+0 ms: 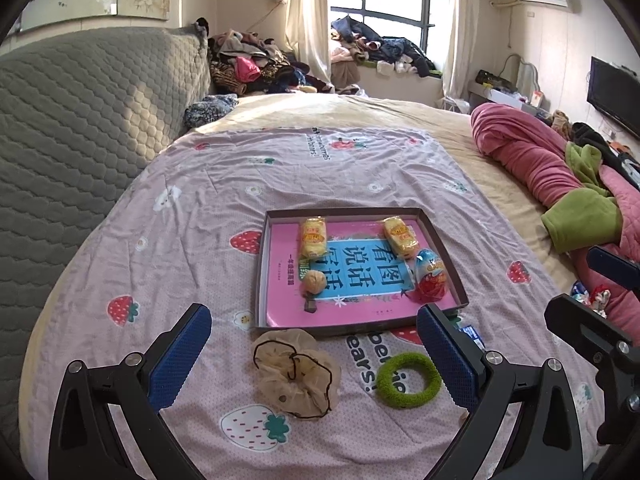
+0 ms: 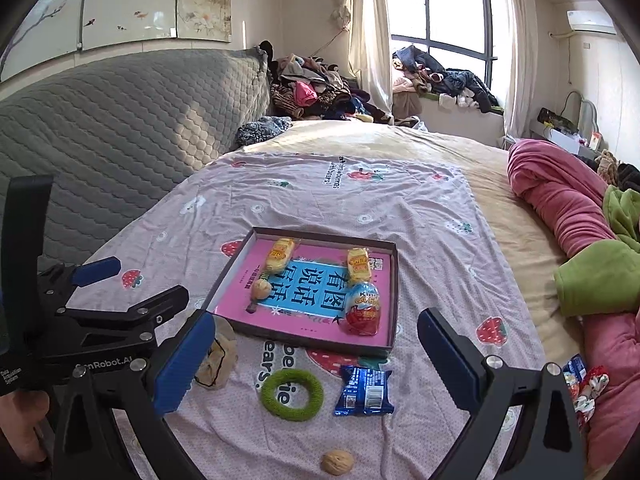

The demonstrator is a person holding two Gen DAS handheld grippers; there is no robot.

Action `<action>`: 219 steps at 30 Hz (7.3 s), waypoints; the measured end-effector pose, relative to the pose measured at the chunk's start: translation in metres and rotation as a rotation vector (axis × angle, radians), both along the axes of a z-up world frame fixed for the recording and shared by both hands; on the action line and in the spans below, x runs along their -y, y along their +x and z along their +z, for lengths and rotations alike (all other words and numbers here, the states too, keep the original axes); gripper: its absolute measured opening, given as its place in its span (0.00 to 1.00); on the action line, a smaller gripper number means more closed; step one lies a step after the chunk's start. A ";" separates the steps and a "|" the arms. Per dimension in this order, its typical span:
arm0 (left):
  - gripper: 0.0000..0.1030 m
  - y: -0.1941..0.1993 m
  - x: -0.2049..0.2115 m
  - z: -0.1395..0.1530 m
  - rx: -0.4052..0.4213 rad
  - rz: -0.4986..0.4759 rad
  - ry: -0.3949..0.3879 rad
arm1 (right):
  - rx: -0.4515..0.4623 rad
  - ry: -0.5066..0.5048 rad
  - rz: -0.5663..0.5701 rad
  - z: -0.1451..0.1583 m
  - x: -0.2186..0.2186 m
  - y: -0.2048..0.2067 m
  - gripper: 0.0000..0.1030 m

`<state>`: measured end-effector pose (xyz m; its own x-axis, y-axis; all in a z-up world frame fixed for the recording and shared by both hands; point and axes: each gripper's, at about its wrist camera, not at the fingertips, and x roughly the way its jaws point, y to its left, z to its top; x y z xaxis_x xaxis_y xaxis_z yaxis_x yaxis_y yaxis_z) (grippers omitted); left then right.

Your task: Organize objects

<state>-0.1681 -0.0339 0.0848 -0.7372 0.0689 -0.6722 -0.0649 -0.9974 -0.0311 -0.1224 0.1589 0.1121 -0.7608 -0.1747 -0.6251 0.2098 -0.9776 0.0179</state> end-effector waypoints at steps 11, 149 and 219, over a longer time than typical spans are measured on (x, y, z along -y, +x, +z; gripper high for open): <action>0.99 0.019 -0.004 0.011 -0.016 -0.013 -0.005 | -0.036 0.008 0.011 0.021 0.000 0.020 0.99; 0.69 -0.018 0.007 -0.177 0.187 -0.043 0.028 | 0.253 0.037 -0.072 -0.198 -0.023 0.032 0.69; 0.14 0.042 -0.022 -0.064 0.047 -0.074 0.032 | 0.062 -0.025 -0.005 -0.077 -0.010 0.053 0.33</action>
<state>-0.1264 -0.0120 0.0207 -0.6968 0.1442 -0.7027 -0.1364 -0.9883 -0.0676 -0.0696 0.1690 0.0348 -0.7215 -0.1876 -0.6666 0.2029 -0.9776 0.0556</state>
